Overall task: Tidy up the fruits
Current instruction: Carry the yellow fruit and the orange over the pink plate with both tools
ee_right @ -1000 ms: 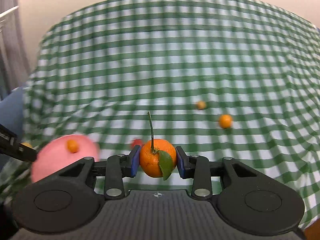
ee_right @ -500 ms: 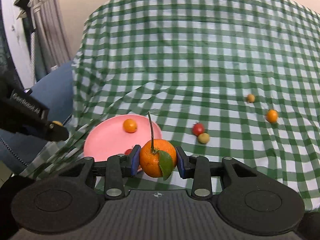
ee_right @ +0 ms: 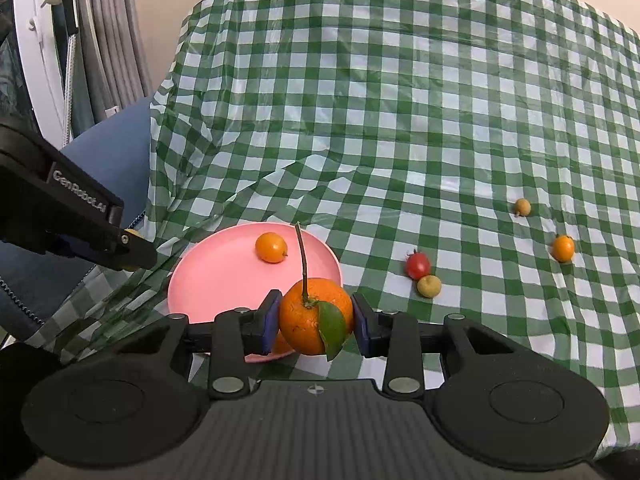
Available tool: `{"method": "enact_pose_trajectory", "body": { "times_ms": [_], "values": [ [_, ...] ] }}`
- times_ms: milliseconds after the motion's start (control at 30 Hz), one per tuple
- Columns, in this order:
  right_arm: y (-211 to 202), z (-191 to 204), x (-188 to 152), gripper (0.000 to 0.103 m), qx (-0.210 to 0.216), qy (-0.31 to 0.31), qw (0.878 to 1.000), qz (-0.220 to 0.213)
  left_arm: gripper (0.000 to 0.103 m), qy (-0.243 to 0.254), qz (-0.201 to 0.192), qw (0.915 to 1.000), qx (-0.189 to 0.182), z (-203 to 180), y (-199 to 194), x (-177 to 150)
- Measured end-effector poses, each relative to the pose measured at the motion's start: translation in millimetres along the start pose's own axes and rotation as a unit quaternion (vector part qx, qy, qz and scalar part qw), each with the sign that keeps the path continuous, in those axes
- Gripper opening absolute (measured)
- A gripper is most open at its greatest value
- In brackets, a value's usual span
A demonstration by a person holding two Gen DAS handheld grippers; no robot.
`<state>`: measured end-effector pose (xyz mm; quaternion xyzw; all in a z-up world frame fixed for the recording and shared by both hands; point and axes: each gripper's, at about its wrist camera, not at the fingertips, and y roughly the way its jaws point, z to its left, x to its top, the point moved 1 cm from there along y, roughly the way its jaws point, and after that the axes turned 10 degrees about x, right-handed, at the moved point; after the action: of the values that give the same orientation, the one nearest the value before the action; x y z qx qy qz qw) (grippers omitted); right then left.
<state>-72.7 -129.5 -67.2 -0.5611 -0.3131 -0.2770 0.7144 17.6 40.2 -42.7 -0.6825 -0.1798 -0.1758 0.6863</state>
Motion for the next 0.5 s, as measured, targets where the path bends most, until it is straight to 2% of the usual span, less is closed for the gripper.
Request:
{"method": "enact_pose_trajectory", "body": {
  "times_ms": [500],
  "values": [
    [48.3, 4.1, 10.2, 0.038, -0.029, -0.021, 0.999, 0.034, 0.027, 0.013, 0.003, 0.9999, -0.009, -8.6, 51.6, 14.0]
  ]
}}
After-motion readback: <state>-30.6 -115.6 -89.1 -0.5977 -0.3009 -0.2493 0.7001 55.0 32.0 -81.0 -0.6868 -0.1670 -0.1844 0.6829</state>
